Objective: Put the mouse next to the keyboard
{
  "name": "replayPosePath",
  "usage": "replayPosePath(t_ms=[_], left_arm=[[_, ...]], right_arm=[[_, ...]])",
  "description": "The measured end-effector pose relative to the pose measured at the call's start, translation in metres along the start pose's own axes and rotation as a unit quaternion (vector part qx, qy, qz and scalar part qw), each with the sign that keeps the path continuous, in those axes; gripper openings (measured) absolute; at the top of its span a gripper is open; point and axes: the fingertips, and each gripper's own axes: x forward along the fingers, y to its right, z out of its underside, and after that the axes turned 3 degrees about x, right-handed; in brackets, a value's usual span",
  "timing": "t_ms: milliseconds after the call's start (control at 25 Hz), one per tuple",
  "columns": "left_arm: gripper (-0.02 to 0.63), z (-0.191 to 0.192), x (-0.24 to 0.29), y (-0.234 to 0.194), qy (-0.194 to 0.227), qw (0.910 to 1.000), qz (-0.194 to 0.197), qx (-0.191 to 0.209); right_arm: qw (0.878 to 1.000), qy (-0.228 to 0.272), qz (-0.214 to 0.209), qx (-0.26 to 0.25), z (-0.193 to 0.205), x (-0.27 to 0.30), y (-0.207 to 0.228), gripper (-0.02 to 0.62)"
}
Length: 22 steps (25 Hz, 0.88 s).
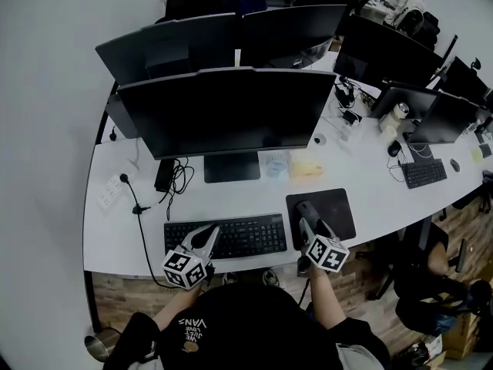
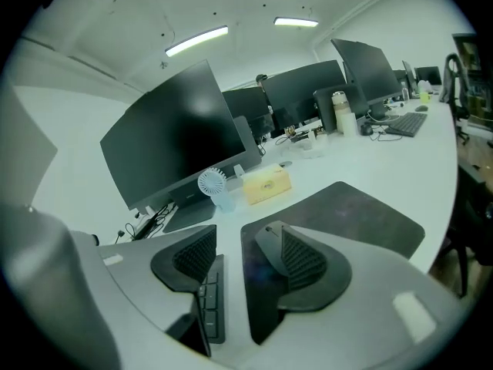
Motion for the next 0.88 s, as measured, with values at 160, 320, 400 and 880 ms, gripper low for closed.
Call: replayPosePath(t_ms=[160, 320, 400, 880], left_arm=[[0.002, -0.006, -0.004, -0.003, -0.003, 0.9996, 0.025, 0.008], [0.002, -0.008, -0.008, -0.003, -0.013, 0.9981, 0.058, 0.015], [0.002, -0.010, -0.008, 0.000, -0.015, 0.9969, 0.074, 0.021], [0.002, -0.016, -0.011, 0.031, 0.011, 0.9972, 0.071, 0.019]], right_arm=[[1.000, 0.025, -0.010, 0.008, 0.006, -0.017, -0.025, 0.216], [0.999, 0.045, -0.023, 0.007, 0.015, -0.035, -0.053, 0.164], [0.998, 0.058, -0.026, 0.004, 0.017, -0.045, -0.064, 0.121], [0.993, 0.072, -0.078, -0.045, 0.012, -0.077, -0.087, 0.006]])
